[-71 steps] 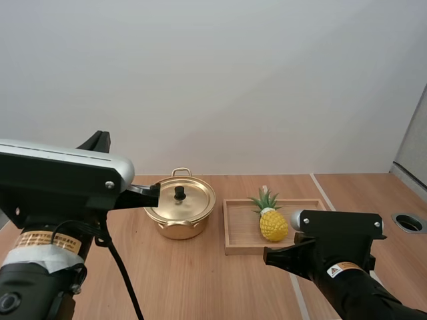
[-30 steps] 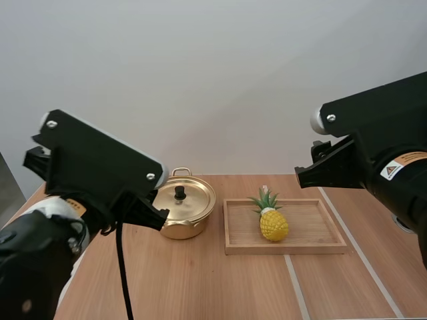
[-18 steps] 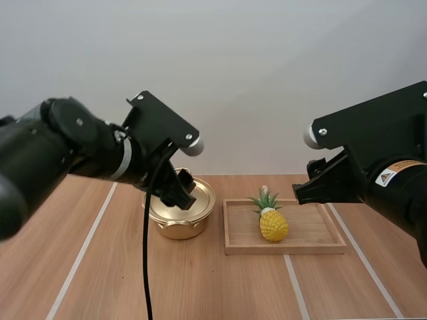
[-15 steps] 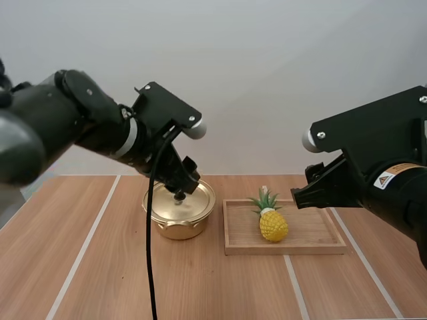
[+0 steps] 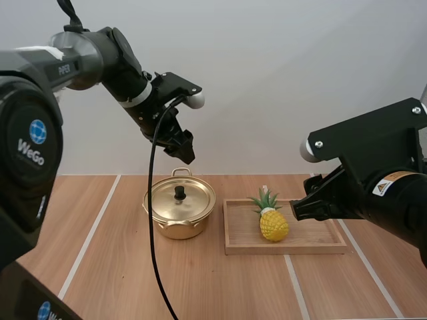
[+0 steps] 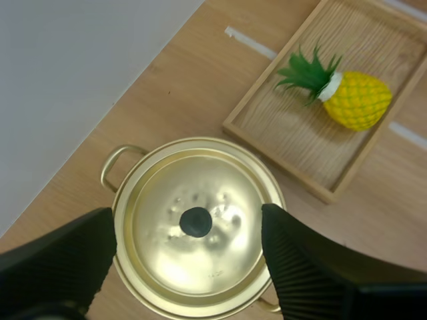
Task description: Open the pot, put the pineapple inside, and close it
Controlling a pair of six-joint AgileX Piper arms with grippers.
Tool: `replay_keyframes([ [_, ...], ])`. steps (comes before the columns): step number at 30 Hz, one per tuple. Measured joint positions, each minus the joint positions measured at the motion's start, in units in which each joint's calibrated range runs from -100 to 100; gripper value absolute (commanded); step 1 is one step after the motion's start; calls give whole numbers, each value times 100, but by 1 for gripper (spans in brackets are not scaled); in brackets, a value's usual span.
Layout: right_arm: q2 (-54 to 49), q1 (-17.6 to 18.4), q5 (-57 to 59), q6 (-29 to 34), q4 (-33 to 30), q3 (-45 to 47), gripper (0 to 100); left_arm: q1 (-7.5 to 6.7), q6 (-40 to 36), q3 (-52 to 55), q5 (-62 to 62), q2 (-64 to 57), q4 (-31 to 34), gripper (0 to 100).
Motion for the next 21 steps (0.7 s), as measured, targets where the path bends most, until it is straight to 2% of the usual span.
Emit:
replay_keyframes([
  [8,0,0,22,0,0,0,100,0,-5,-85,19,248,351,100],
  [9,0,0,22,0,0,0,100,0,-5,-86,19,336,544,100],
  [10,0,-33,22,-9,0,0,100,0,124,-97,59,933,715,100],
  [21,0,-63,297,-8,0,0,100,0,412,-113,79,1438,774,100],
])
